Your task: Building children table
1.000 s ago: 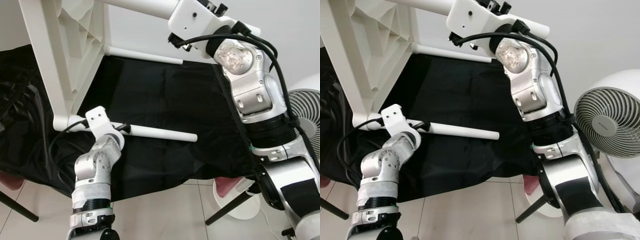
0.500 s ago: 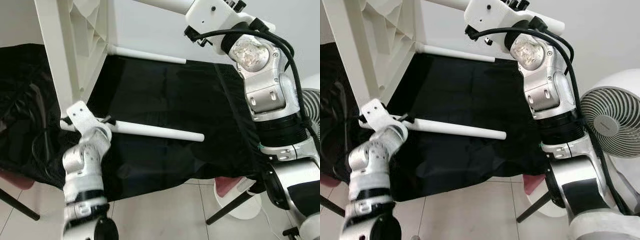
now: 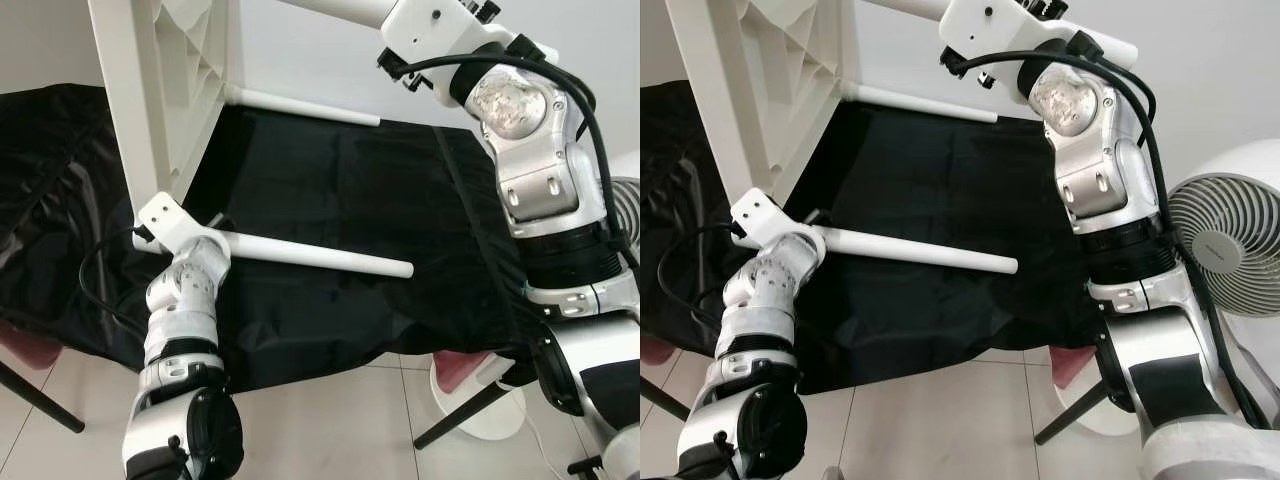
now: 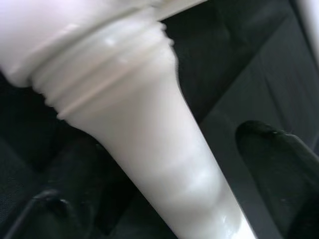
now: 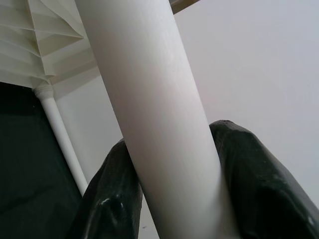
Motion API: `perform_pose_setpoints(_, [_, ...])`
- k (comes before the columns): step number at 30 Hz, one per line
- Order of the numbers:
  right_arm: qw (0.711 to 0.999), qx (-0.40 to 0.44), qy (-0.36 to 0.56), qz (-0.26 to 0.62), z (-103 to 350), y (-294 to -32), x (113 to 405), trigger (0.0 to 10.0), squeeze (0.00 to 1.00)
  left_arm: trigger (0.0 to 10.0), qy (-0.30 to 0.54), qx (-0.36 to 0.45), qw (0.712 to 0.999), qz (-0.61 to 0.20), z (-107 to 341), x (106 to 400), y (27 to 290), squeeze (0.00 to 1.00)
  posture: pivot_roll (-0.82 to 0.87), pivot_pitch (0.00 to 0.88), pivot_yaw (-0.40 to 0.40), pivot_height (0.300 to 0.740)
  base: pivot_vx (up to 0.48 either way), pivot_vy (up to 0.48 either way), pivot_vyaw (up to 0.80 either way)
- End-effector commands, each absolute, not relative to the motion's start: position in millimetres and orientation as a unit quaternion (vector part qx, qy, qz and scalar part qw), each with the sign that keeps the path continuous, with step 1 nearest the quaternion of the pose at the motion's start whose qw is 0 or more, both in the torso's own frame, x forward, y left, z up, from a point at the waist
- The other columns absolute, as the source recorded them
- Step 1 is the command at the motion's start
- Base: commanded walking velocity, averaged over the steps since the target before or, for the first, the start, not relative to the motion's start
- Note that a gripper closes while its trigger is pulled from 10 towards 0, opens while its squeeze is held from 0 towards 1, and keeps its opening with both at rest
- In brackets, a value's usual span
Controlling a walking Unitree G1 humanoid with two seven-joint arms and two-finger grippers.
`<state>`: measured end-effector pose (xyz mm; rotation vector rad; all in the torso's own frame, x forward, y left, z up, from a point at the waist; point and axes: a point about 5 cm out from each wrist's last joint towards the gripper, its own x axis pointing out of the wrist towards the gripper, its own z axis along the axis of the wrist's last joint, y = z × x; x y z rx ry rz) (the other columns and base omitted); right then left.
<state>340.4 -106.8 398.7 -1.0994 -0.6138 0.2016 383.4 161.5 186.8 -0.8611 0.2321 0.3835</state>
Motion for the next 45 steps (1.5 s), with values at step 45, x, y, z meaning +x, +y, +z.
perform_pose_setpoints(45, [0.838,-0.394,-0.311,-0.215,408.2,-245.9,295.6,0.0,0.00,0.0,-0.338,-0.282,0.898,-0.007,404.8,345.7,231.9,0.00,0.00,0.066,0.002,0.740,0.000,0.000,0.00])
